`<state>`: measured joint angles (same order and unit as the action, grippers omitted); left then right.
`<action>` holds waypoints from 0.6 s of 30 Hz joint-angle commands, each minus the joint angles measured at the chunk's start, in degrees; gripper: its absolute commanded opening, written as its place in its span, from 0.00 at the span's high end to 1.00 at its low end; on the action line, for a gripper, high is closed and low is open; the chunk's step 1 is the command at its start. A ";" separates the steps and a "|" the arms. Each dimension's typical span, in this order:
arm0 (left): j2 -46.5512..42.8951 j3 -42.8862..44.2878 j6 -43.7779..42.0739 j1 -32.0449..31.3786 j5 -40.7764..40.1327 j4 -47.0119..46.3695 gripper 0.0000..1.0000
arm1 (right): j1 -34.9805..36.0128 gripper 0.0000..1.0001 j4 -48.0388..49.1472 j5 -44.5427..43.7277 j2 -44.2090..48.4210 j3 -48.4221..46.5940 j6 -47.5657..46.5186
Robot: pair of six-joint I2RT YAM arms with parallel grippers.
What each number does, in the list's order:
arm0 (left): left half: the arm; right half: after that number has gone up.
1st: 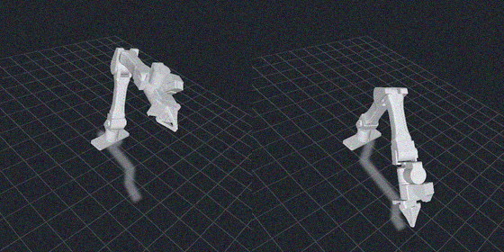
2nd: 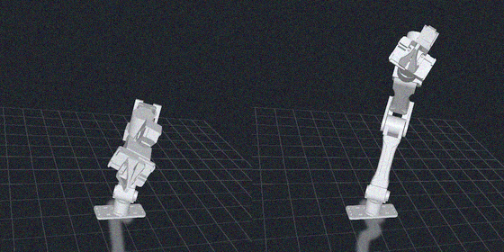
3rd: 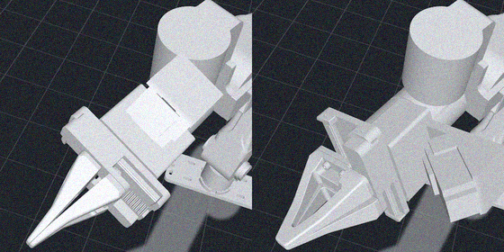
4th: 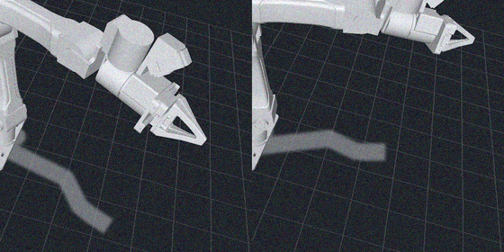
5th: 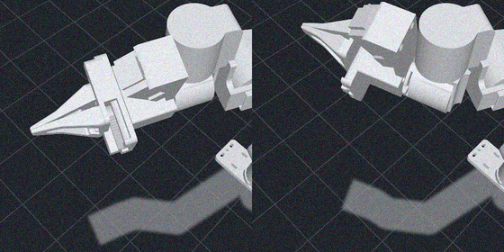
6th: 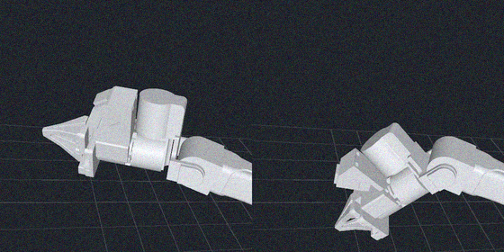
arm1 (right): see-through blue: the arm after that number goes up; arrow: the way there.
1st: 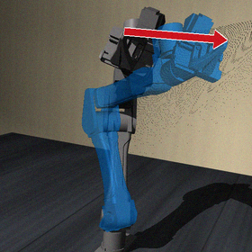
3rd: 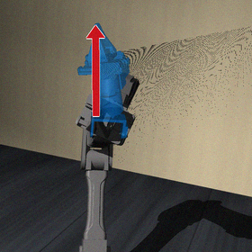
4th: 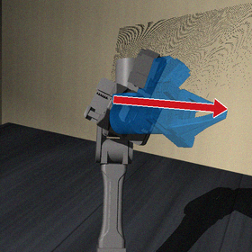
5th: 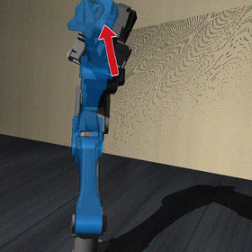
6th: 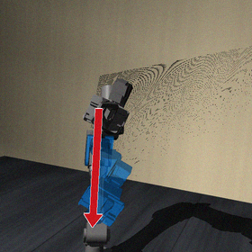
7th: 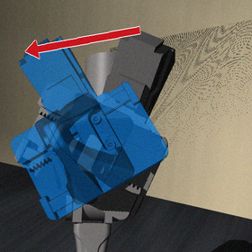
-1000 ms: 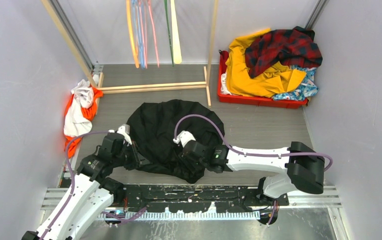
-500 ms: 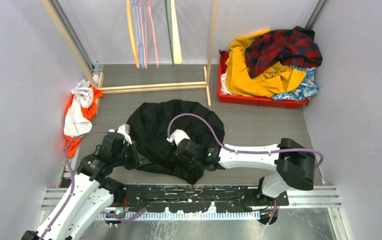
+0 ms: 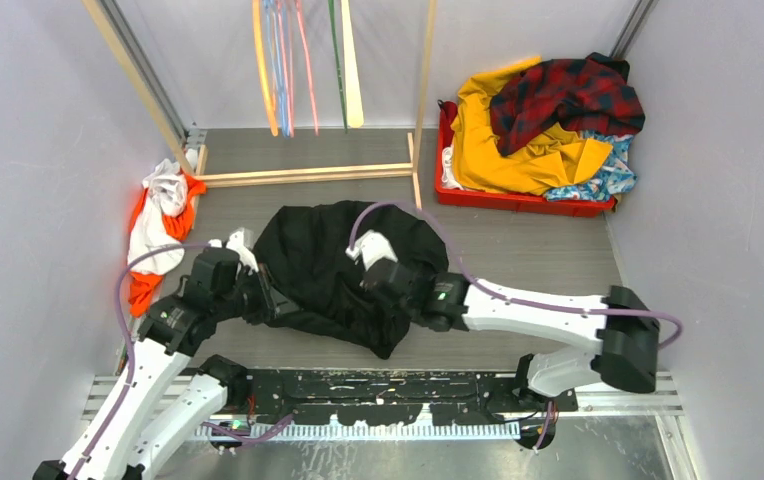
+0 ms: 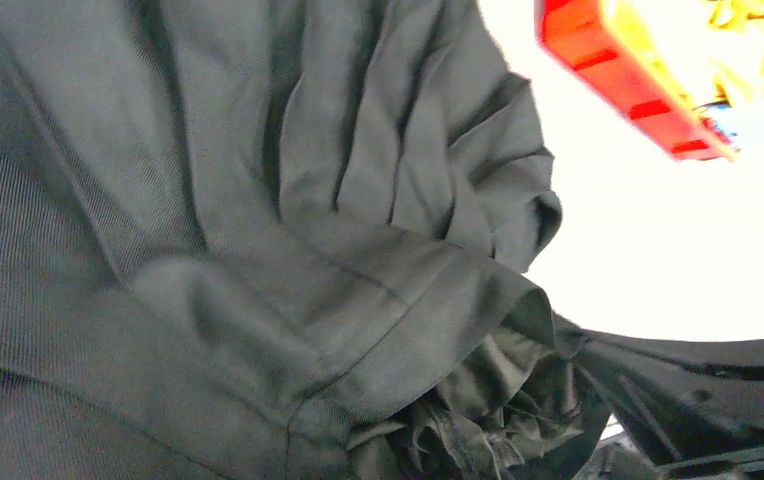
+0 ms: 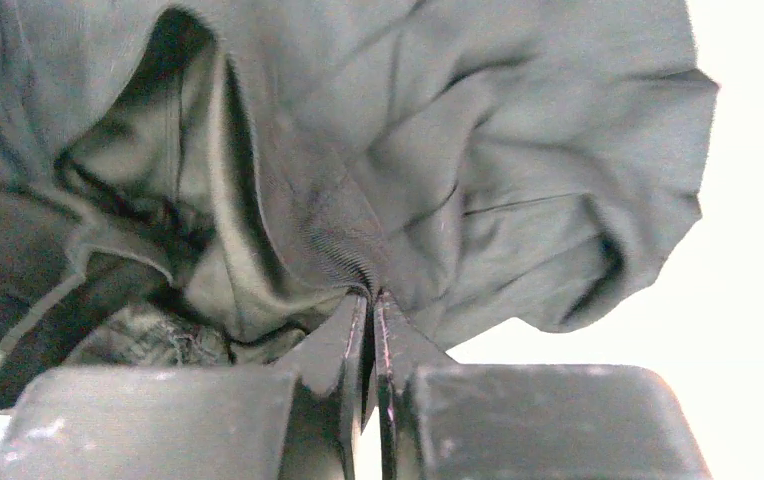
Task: Place the skirt on the hanger
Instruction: Flatten out the skirt at the center of the board.
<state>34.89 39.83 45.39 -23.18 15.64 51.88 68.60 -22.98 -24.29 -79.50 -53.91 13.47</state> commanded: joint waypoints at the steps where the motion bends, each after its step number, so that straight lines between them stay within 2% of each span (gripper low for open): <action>1: 3.50 9.76 -3.36 -0.12 -0.02 -0.05 0.92 | -4.20 0.90 -7.06 -7.16 8.89 -9.60 4.34; 8: 9.55 24.90 -7.46 -0.11 -4.21 2.66 0.91 | -8.52 0.93 -21.29 -12.59 12.53 -22.32 5.68; 18: 18.69 48.37 -13.94 1.41 -13.36 8.54 0.90 | -19.28 0.97 -28.08 -11.03 8.55 -38.49 6.17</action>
<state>51.57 80.34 35.35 -22.81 7.35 58.74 52.90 -49.04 -33.80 -69.04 -85.58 18.87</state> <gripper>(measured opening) 0.095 0.091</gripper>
